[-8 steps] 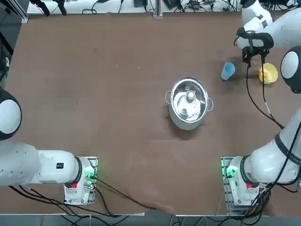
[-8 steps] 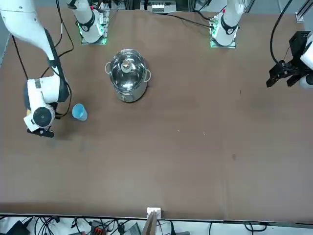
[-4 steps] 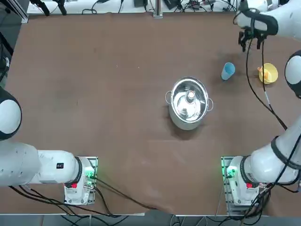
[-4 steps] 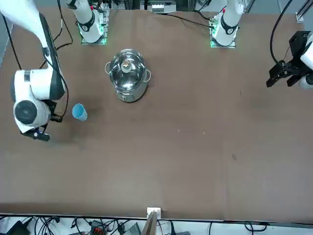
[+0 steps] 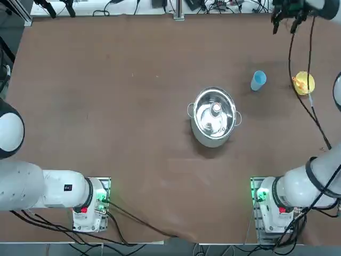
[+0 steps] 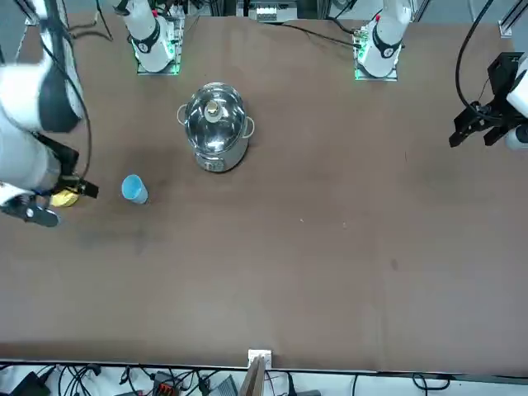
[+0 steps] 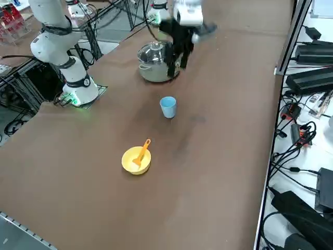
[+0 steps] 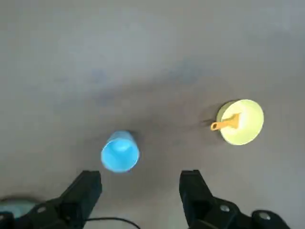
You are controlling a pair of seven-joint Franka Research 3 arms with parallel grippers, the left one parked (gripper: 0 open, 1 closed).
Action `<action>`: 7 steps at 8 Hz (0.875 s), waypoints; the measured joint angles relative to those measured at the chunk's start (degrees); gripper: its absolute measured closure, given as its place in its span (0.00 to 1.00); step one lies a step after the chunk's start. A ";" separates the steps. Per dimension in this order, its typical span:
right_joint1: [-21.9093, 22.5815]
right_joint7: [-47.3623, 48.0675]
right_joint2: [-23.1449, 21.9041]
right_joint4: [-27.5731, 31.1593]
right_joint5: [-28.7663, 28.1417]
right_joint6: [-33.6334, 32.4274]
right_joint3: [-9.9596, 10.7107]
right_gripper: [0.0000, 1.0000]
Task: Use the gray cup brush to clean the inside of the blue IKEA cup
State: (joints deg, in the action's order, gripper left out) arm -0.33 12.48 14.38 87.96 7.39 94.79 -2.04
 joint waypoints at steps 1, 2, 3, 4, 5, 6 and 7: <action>-0.74 -4.95 -1.98 -1.84 -3.44 -2.17 0.46 0.00; -2.23 -9.21 -4.08 -2.76 -6.11 -3.61 0.71 0.00; -3.31 -11.50 -5.97 -3.01 -7.21 -4.66 0.69 0.00; -3.58 -11.91 -7.40 -3.06 -7.27 -4.98 0.33 0.00; -3.67 -11.91 -8.77 -3.06 -7.27 -5.14 -0.42 0.00; -3.80 -11.91 -10.14 -2.97 -7.25 -5.65 -0.79 0.00; -3.83 -11.91 -11.33 -2.65 -7.25 -6.05 -0.84 0.00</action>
State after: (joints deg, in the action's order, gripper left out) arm -4.16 0.58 3.05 85.31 0.14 88.74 -2.88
